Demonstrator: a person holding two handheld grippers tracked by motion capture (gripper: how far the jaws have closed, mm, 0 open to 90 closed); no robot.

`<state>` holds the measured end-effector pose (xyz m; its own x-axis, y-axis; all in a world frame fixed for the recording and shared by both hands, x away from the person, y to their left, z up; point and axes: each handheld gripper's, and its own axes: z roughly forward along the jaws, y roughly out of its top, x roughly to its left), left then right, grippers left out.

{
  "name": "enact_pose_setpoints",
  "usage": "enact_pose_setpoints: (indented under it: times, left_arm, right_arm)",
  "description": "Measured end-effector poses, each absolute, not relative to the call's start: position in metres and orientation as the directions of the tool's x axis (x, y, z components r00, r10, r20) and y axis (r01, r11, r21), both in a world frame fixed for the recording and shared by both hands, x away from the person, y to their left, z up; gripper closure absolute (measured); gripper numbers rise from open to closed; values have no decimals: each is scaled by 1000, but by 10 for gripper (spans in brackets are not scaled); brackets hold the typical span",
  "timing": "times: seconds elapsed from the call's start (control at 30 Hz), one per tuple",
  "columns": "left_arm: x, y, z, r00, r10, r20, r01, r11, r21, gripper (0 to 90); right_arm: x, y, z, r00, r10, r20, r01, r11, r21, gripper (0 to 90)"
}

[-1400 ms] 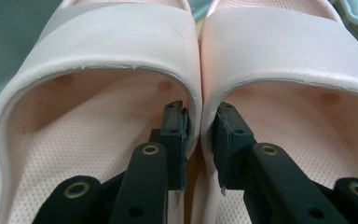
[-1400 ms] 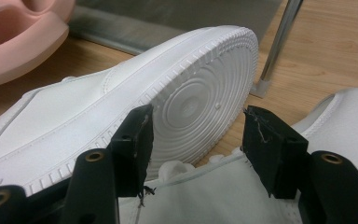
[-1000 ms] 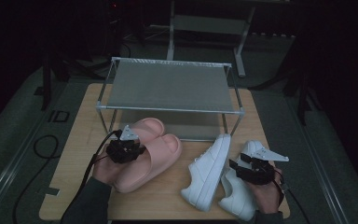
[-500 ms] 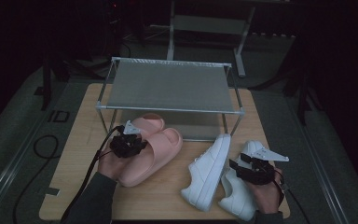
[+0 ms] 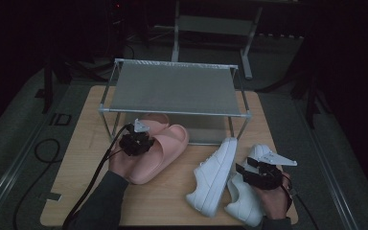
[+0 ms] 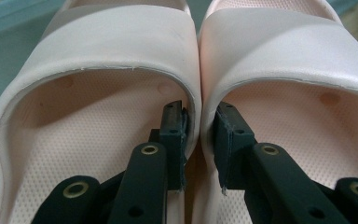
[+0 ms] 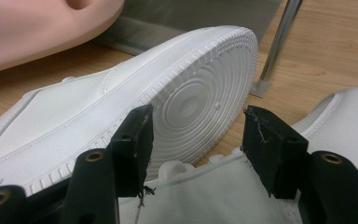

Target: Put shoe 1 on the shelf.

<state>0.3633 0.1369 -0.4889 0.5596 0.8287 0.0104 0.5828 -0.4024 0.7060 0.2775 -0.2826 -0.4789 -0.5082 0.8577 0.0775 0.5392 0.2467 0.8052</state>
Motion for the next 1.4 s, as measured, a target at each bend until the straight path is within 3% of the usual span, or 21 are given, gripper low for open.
enact_pose_setpoints:
  times: [1.4]
  left_arm:
    - [401,125,-512,390,920,48,602,-294,742,732]
  right_arm:
    - [277,-284,-479,-506,859,82,540,241,807,425]
